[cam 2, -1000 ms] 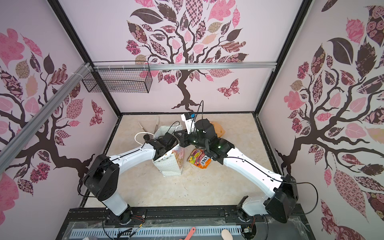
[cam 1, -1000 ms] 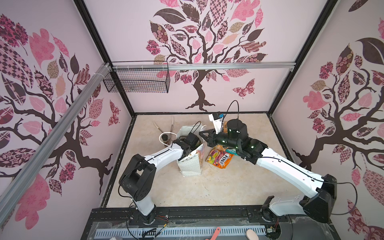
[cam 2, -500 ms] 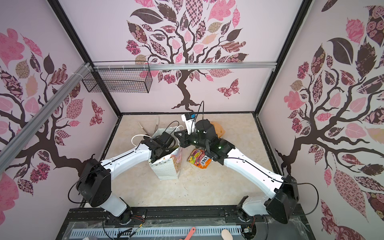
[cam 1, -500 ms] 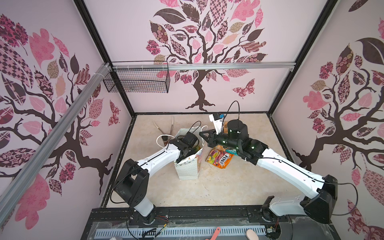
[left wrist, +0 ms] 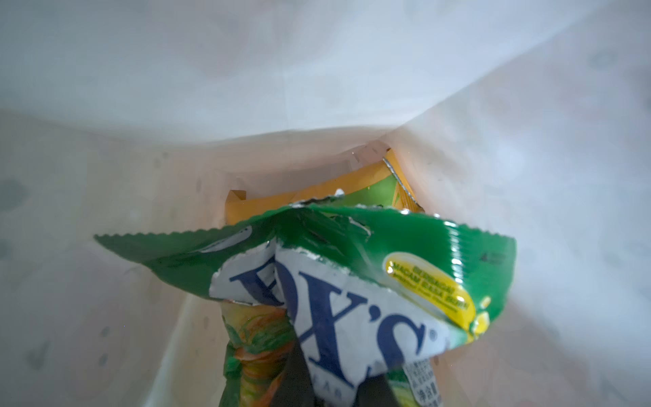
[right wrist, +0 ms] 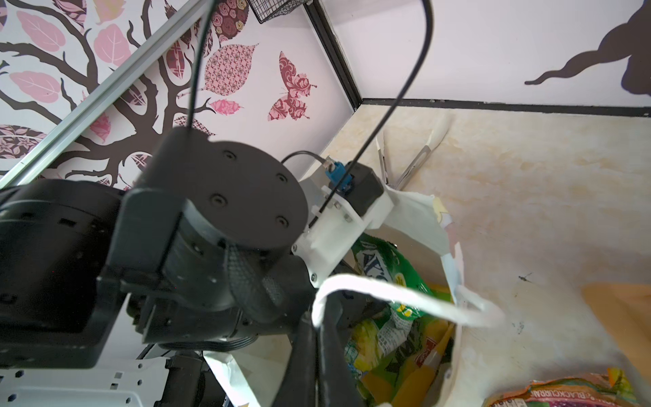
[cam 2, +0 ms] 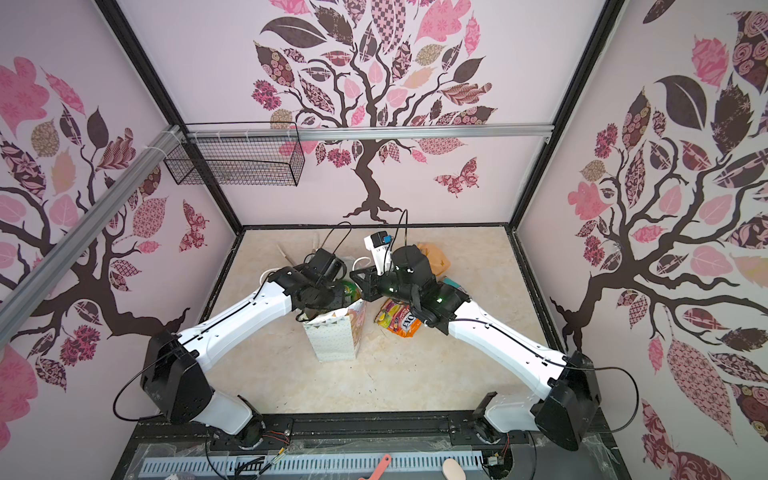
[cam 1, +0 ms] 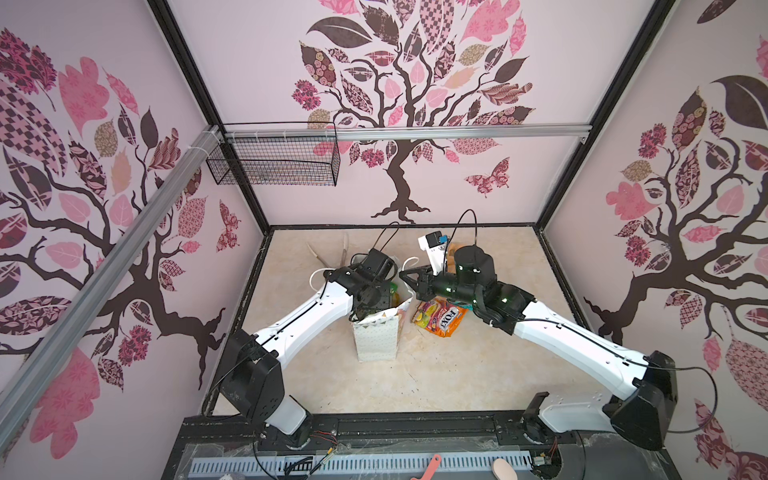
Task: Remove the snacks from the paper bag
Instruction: 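Lift the Spring Tea pack up out of the bag with the left gripper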
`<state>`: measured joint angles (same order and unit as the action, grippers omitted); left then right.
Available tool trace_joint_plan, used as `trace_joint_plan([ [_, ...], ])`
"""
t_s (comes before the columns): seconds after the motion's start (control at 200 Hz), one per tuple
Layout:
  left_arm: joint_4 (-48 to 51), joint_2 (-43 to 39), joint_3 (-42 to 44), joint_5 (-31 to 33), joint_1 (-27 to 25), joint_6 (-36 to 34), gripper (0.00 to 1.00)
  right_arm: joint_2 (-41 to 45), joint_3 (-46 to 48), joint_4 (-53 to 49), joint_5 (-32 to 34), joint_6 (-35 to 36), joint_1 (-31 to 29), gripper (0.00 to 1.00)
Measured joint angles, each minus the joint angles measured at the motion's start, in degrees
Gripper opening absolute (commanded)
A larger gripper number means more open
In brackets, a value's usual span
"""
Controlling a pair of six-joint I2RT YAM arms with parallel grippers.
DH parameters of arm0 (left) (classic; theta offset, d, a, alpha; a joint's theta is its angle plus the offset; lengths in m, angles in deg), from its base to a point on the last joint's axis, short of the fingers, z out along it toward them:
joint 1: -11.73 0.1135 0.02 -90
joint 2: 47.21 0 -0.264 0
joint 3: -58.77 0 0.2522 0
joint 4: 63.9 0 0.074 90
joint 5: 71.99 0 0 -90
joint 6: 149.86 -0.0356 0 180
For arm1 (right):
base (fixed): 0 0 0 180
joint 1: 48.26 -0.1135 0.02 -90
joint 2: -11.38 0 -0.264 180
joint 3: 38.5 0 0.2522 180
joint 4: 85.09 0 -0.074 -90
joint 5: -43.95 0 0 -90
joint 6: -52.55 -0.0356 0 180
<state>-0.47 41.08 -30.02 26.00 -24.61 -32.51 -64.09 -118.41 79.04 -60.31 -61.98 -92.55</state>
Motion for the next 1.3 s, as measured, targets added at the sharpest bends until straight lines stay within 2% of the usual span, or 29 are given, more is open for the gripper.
trace_joint_plan([
  [0.735, 2.12, -6.29, -4.48, 2.69, 0.09, -3.48, 0.0, 0.09, 0.24, 0.22, -0.55, -0.13, -0.26, 0.04],
  [0.85, 2.75, -6.49, -5.29, 3.15, 0.09, -3.65, 0.0, 0.09, 0.24, 0.24, -0.57, -0.13, -0.26, 0.15],
  [0.985, 3.54, -6.97, -8.61, 3.74, 0.09, -4.2, 0.0, 0.2, 0.24, 0.17, -0.55, -0.39, -0.26, 0.42],
  [1.06, 3.72, -7.76, -10.4, 4.04, 0.09, -4.74, 0.0, 0.55, 0.33, -0.09, -0.44, -0.46, -0.26, 0.52],
  [1.3, 5.64, -9.64, -14.86, 5.68, 0.09, -5.77, 0.0, 3.28, 0.33, -0.26, 0.37, -0.09, -0.26, 0.74],
])
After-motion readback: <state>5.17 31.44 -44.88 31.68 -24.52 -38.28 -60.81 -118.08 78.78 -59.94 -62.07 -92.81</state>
